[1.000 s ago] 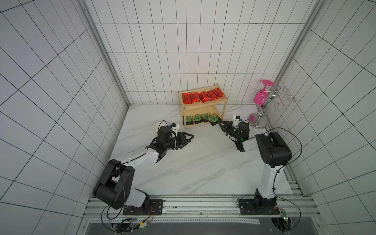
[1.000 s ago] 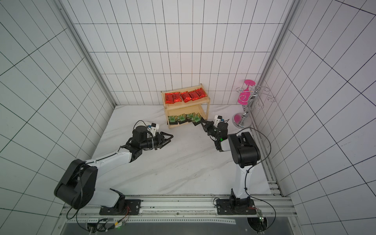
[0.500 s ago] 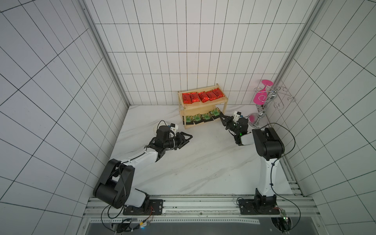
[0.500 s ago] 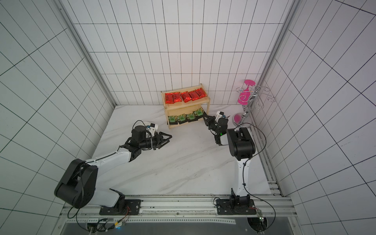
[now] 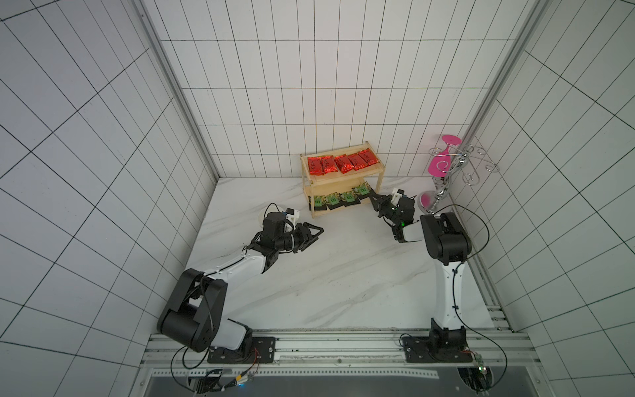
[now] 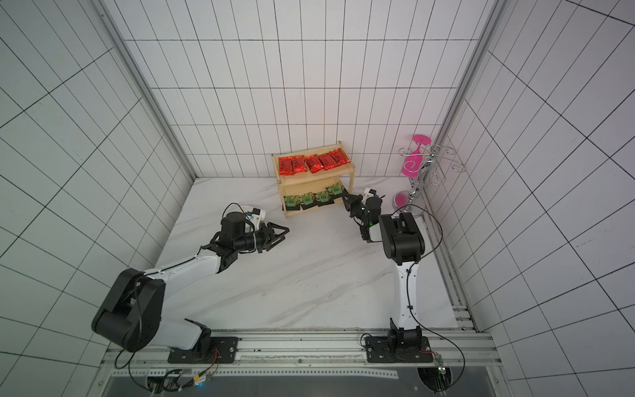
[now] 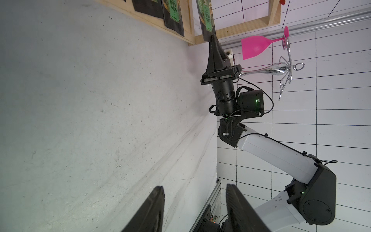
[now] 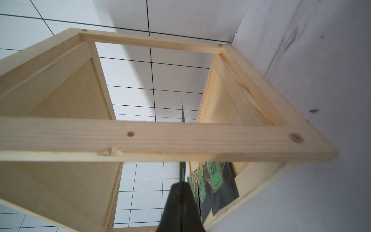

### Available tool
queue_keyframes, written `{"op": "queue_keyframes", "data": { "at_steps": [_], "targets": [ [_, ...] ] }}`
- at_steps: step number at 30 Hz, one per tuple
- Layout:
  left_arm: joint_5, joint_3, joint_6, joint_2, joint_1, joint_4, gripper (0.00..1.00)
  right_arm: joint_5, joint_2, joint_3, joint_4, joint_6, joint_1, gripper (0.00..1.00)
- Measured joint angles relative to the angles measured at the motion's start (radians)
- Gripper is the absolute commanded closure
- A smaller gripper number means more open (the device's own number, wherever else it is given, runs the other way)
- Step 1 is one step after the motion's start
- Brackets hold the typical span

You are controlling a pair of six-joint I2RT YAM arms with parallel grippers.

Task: Place the tea bags on the shelf by color
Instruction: Place the tea bag on the shelf.

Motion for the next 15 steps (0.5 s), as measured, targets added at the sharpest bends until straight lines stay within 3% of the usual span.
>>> {"op": "queue_keyframes", "data": {
  "at_steps": [15],
  "targets": [
    [0.008,-0.002,0.000,0.000,0.010,0.000,0.48,0.027,0.051,0.055,-0.023,0.032,-0.008,0.99]
  ]
}}
